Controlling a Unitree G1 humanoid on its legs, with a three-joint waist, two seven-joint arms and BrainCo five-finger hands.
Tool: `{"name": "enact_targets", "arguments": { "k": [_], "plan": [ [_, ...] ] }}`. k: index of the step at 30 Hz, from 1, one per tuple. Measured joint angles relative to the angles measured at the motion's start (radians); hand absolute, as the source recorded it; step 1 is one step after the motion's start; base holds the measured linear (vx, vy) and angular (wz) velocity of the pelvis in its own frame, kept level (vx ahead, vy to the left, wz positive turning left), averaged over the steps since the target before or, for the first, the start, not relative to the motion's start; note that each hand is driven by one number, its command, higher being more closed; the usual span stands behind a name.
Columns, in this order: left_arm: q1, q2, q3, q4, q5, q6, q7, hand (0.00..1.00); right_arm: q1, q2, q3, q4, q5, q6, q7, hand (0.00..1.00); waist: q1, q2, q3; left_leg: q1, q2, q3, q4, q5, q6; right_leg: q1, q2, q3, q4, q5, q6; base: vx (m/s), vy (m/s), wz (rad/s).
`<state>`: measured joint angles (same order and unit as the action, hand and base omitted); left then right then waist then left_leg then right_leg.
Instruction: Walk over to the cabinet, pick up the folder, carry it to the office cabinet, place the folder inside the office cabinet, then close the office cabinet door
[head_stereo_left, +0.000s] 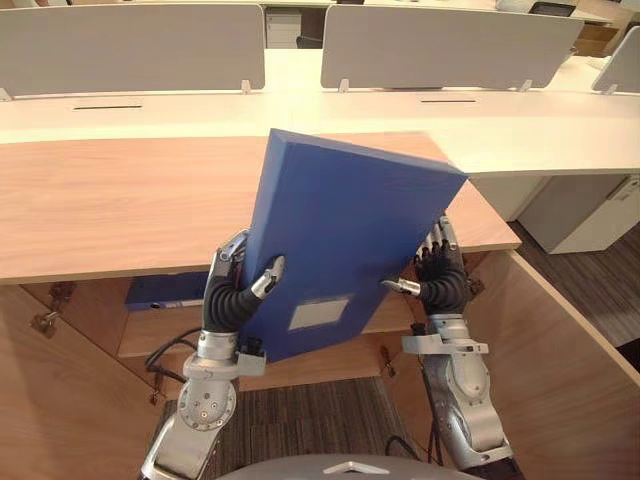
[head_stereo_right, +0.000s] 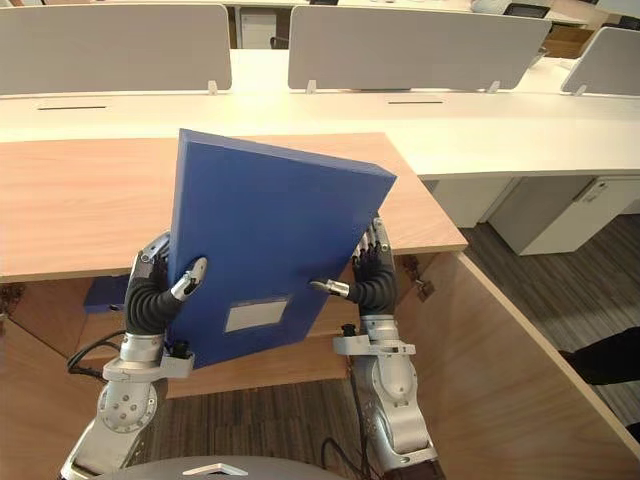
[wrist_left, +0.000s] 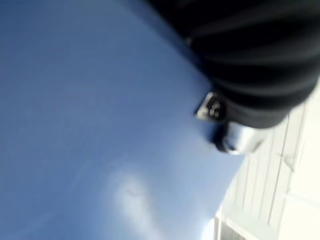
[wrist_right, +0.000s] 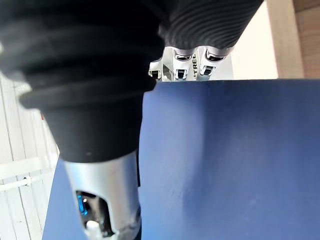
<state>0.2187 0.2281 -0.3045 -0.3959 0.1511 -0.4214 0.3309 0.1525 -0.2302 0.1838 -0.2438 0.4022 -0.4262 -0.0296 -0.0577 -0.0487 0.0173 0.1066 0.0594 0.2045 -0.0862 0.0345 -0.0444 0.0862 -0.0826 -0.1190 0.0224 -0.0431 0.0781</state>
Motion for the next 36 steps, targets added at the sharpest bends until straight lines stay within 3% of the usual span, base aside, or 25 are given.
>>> {"name": "enact_targets", "arguments": {
  "k": [9,16,24,32,36],
  "plan": [
    [-0.002,-0.006,0.189,0.017,-0.155,-0.003,-0.032,1.0,-0.001,-0.026,-0.003,0.074,0.045,0.034,0.075,0.0,0.012,0.0,0.0,-0.008,0.0,-0.014,0.0,0.008,0.001,-0.001,-0.001,-0.013,0.001,0.0,-0.001,-0.02,-0.012,0.05],
    [-0.032,-0.047,0.246,0.017,-0.23,-0.014,-0.085,1.0,-0.023,-0.025,-0.008,0.108,0.075,0.04,0.116,0.0,0.017,0.0,0.0,-0.019,-0.001,-0.032,-0.001,0.017,0.0,-0.002,-0.001,-0.032,0.001,0.0,-0.002,-0.02,-0.01,0.08],
    [-0.041,-0.071,0.241,0.018,-0.269,-0.016,-0.155,1.0,-0.082,-0.017,0.05,0.118,0.063,0.06,0.141,0.0,0.023,-0.003,-0.001,-0.029,0.0,-0.033,-0.001,0.023,0.0,-0.017,0.0,-0.031,0.002,0.003,-0.005,-0.02,-0.003,0.0],
    [-0.051,-0.066,0.166,0.023,-0.319,-0.016,-0.234,1.0,-0.149,-0.019,0.1,0.154,0.061,0.079,0.158,0.0,0.031,-0.006,-0.003,-0.035,0.0,-0.034,-0.001,0.031,0.003,-0.017,0.0,-0.032,0.001,0.011,-0.008,-0.01,0.0,0.0],
    [-0.074,-0.046,0.148,0.033,-0.343,-0.016,-0.243,1.0,-0.167,-0.043,0.119,0.154,0.061,0.079,0.157,0.0,0.032,-0.006,-0.003,-0.036,0.0,-0.034,-0.001,0.037,0.004,-0.019,0.0,-0.032,0.0,0.015,-0.008,-0.05,-0.001,0.0]
  ]
}}
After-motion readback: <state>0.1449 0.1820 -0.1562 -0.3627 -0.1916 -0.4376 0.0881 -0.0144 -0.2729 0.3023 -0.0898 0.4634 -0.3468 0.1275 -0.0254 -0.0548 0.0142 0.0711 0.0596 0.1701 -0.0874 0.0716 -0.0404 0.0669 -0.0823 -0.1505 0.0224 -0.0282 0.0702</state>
